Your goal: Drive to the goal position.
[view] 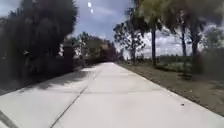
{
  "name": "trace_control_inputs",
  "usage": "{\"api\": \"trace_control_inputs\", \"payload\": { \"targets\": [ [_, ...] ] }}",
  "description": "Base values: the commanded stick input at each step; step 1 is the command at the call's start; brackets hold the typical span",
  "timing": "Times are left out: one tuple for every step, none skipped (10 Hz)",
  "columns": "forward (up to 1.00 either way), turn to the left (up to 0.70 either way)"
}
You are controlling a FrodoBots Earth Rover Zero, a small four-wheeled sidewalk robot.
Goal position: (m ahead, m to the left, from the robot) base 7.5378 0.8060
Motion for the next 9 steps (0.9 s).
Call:
{"api": "trace_control_inputs", "payload": {
  "targets": [
    [0.85,0.0],
    [0.85,0.0],
    [0.85,0.0],
    [0.85,0.04],
    [0.85,0.17],
    [0.85,0.32],
    [0.85,0.11],
    [0.85,0.0],
    [0.85,0.0]
  ]
}}
